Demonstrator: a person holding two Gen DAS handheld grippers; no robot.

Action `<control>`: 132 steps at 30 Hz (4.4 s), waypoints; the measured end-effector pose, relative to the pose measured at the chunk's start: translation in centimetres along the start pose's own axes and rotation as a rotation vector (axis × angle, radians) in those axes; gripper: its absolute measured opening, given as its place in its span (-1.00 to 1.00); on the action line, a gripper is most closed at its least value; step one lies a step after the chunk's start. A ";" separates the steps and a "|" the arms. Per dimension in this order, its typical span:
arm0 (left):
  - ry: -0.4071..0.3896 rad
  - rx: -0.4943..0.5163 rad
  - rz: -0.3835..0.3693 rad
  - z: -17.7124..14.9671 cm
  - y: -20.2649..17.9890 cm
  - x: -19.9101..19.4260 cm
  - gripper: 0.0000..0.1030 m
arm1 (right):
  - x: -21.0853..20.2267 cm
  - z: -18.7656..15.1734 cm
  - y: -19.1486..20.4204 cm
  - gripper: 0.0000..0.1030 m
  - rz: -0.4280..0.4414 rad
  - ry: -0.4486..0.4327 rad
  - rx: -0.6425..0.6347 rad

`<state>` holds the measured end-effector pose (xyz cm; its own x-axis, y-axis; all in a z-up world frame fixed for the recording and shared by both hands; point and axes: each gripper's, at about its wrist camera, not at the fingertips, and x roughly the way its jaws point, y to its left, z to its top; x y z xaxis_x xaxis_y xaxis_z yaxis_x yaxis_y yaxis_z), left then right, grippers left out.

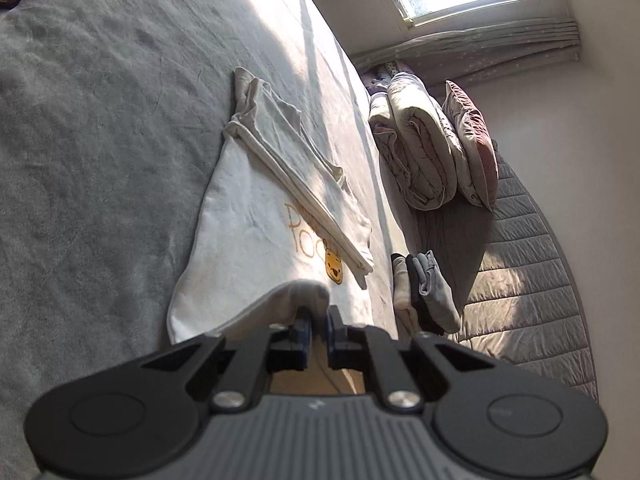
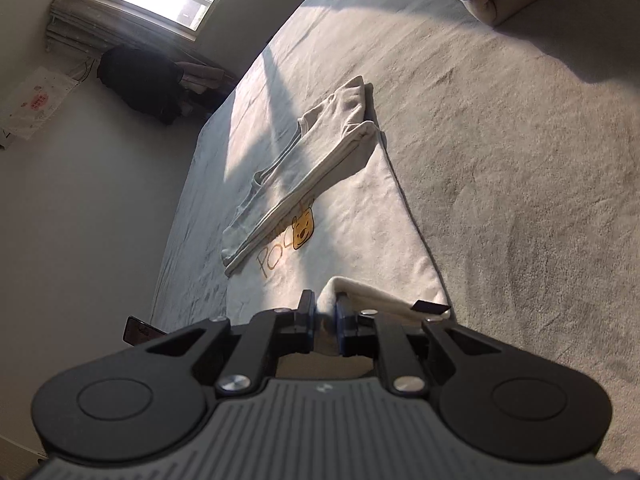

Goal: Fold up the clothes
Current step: 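Grasp the T-shirt hem edge with both grippers, then lift the hem with both grippers and fold it over the collar half, then open both grippers and release the folded hem, then grasp the folded T-shirt edge with both grippers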

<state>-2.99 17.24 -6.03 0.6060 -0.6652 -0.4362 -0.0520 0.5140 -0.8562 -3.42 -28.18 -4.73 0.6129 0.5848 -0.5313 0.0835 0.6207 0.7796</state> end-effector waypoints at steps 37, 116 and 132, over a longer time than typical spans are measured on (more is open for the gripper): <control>-0.300 0.523 0.351 1.2 -2.0 2.2 -0.86 | 8.2 -1.0 2.8 -0.86 -0.434 -0.342 -0.625; -0.100 0.548 0.605 2.2 -3.2 4.5 -0.18 | 8.9 0.4 6.5 0.38 -0.463 -0.177 -0.620; 0.051 0.226 0.438 2.7 0.4 -1.0 -0.16 | 5.7 1.0 0.3 0.46 -0.312 -0.004 -0.134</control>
<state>-1.51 19.54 -5.20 0.5259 -0.3833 -0.7593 -0.1162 0.8520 -0.5105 0.90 -25.20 -7.18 0.5776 0.3537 -0.7357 0.1640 0.8326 0.5290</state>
